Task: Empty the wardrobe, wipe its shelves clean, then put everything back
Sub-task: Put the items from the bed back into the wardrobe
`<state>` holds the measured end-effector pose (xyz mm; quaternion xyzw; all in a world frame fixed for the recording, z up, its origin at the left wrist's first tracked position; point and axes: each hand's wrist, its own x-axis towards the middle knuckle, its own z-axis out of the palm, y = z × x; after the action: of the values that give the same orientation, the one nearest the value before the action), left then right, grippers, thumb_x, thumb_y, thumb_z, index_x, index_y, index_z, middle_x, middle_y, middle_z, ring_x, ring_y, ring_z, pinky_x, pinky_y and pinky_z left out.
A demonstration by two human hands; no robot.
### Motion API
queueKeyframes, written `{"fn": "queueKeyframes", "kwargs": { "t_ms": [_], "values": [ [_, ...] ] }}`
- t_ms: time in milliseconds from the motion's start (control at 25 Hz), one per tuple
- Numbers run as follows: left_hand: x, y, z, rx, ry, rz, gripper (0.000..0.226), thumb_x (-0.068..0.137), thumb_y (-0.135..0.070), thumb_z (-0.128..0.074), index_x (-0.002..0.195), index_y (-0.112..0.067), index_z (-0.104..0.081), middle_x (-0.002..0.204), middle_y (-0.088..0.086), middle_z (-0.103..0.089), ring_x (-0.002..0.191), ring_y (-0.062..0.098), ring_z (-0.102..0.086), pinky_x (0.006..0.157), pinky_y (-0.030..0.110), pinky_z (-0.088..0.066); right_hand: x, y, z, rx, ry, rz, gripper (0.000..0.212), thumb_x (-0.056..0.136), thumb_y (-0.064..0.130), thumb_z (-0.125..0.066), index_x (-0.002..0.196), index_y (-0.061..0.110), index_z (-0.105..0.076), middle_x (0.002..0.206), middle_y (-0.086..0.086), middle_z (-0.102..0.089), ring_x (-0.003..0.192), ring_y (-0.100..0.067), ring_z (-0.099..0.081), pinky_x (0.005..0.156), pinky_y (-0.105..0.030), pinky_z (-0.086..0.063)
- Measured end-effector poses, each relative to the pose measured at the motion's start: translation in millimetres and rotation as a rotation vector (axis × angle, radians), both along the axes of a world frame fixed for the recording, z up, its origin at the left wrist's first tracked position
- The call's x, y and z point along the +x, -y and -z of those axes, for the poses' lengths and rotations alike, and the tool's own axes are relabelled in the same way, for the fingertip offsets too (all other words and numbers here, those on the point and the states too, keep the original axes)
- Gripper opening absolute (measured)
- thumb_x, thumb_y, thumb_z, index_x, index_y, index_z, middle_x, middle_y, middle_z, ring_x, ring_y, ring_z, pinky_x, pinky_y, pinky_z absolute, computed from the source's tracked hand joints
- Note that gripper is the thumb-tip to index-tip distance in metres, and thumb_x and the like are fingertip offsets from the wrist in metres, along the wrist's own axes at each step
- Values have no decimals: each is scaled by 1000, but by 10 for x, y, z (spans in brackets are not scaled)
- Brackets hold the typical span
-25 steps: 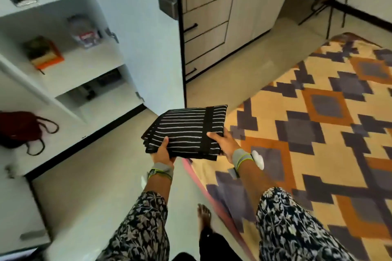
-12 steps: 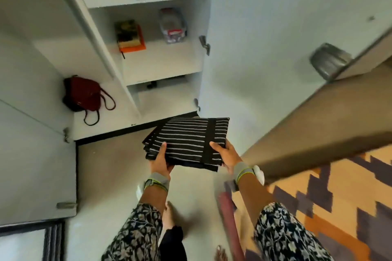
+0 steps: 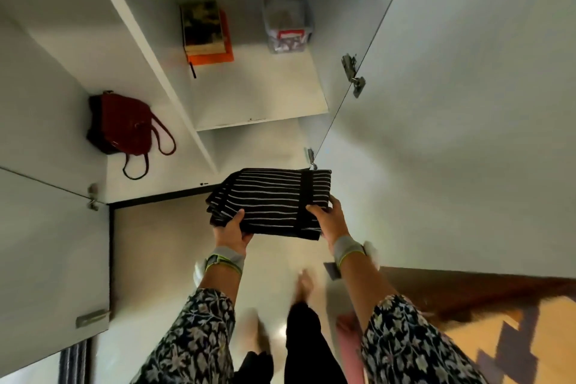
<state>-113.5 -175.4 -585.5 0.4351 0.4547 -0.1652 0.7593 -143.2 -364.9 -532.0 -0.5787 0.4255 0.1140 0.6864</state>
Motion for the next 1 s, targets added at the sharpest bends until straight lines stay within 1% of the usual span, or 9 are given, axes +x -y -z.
{"fn": "queueKeyframes", "kwargs": {
  "t_ms": [40,160,320,440,600,720,800,920,1000],
  "values": [
    [136,49,95,-10,-3,-12,50,91,-5,-57,138,-14,-42,135,16,-53,121,36,-53,75,40,-49,178,38,115,-5,-27,3,54,85,3,-62,132,11,-37,115,-11,-61,101,-27,-61,87,-41,-53],
    [515,150,420,-25,-31,-47,51,93,-7,-55,140,-15,-39,136,14,-51,123,35,-51,60,34,-53,672,132,422,16,-90,7,47,87,6,-59,126,13,-34,105,-8,-61,94,-25,-60,79,-35,-54],
    [988,258,1022,-7,-64,-46,49,94,-8,-54,140,-15,-40,128,10,-55,120,33,-53,49,25,-56,1208,234,1061,-5,-181,-11,48,84,7,-55,127,16,-37,107,-10,-58,95,-26,-58,84,-37,-50],
    [1305,302,1658,1,-67,-40,48,94,-6,-52,140,-14,-40,130,11,-54,111,31,-55,52,27,-58,1563,236,1741,11,-187,30,48,81,5,-52,126,17,-42,104,-8,-56,92,-23,-55,75,-31,-46],
    [1677,347,2517,1,-56,-103,51,94,-2,-50,141,-16,-35,128,11,-54,107,28,-55,51,27,-58,1942,210,2662,0,-144,58,58,59,16,-53,117,19,-58,101,-5,-62,95,-25,-57,89,-39,-47],
    [1940,344,3170,5,-38,-99,52,94,-1,-50,141,-16,-35,133,13,-53,107,30,-57,52,29,-58,2188,181,3352,-12,-150,96,62,51,17,-53,113,16,-59,98,-5,-59,93,-27,-55,85,-39,-46],
    [2121,343,3572,2,-22,-90,51,94,-1,-50,141,-15,-36,136,14,-52,108,30,-57,53,29,-58,2376,168,3762,-24,-156,106,59,50,18,-54,108,18,-57,97,-3,-56,92,-25,-53,80,-34,-42],
    [2426,313,4139,13,18,-44,51,95,-3,-50,141,-16,-35,136,13,-53,114,32,-57,60,34,-57,2634,172,4320,-59,-134,100,62,50,18,-55,112,18,-59,99,-1,-59,95,-23,-54,85,-34,-41],
    [2618,294,4482,38,42,-14,52,94,-4,-52,141,-18,-34,137,12,-52,118,32,-56,59,34,-57,2785,176,4631,-90,-97,66,62,52,18,-56,114,19,-60,100,-1,-61,95,-23,-56,84,-33,-44]
  ]
}}
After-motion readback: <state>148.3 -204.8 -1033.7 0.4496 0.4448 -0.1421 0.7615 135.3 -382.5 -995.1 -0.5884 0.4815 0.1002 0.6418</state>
